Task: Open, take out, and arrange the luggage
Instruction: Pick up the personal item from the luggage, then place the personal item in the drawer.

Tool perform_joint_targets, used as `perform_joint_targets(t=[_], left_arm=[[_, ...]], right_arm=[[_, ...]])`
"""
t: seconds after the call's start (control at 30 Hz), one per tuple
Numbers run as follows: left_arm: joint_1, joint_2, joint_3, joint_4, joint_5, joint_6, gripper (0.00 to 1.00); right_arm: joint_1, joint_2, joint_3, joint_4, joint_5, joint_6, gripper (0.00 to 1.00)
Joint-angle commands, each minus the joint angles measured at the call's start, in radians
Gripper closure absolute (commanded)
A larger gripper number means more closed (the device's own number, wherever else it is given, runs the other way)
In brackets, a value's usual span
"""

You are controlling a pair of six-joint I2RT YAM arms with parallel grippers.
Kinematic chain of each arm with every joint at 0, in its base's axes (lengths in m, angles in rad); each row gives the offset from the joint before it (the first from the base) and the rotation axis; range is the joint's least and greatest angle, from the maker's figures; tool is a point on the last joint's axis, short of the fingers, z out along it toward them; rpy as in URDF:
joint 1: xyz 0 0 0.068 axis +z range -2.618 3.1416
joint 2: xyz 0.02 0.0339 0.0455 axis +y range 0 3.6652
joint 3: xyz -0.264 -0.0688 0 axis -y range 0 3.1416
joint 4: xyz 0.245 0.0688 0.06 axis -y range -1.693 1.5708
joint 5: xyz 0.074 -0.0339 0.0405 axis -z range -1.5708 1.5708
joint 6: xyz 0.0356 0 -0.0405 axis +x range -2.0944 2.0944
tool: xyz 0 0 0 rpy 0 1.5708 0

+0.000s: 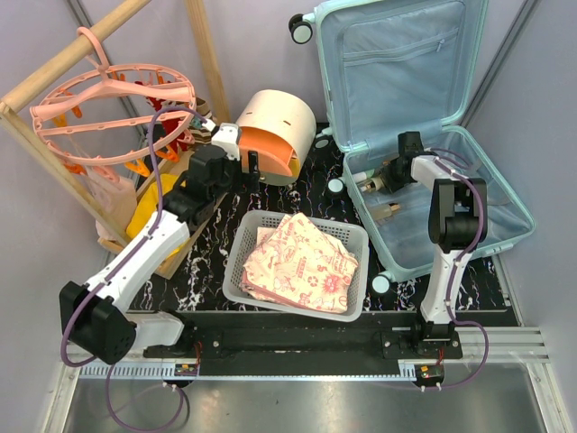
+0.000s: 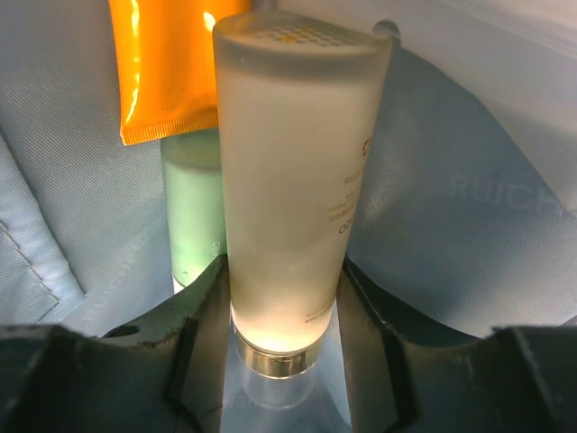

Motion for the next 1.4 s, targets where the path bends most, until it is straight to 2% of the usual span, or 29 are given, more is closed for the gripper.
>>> perform_joint_targets(t=[0.0, 0.03, 0.37, 0.5, 0.73, 0.83, 0.93, 1.13, 1.37], left_arm=[[-0.003, -0.02, 0.048, 0.019, -0.03, 0.006, 0.08], [-0.003, -0.025, 0.045, 0.018, -0.029, 0.003, 0.08], [-0.049, -0.048, 0.115, -0.007, 0.053, -0.013, 0.12], [-0.084, -0.019, 0.176, -0.002, 0.122, -0.025, 0.11], [-0.147, 0.101, 0.28, 0.064, 0.286, -0.063, 0.11], [-0.166, 0.217, 0.368, 0.105, 0.475, -0.14, 0.1], [-0.175, 0.345, 0.44, 0.191, 0.643, -0.325, 0.09], [-0.219, 0.54, 0.601, 0.197, 0.749, -0.482, 0.09], [-0.238, 0.597, 0.552, 0.335, 0.771, -0.678, 0.08]], right_arm=[[0.018, -0.018, -0.001, 0.0, 0.061, -0.055, 0.94], [0.018, -0.036, -0.005, 0.002, 0.062, -0.077, 1.0], [0.018, -0.449, -0.179, 0.141, 0.061, -0.263, 1.0], [0.018, -0.541, -0.245, 0.157, 0.046, -0.319, 1.0], [0.023, -0.612, -0.364, 0.222, -0.062, -0.313, 1.0], [0.028, -0.652, -0.372, 0.229, -0.074, -0.332, 1.0], [0.029, -0.701, -0.374, 0.235, -0.115, -0.316, 1.0], [0.046, -0.791, -0.386, 0.239, -0.172, -0.255, 1.0], [0.058, -0.853, -0.412, 0.293, -0.23, -0.201, 1.0]])
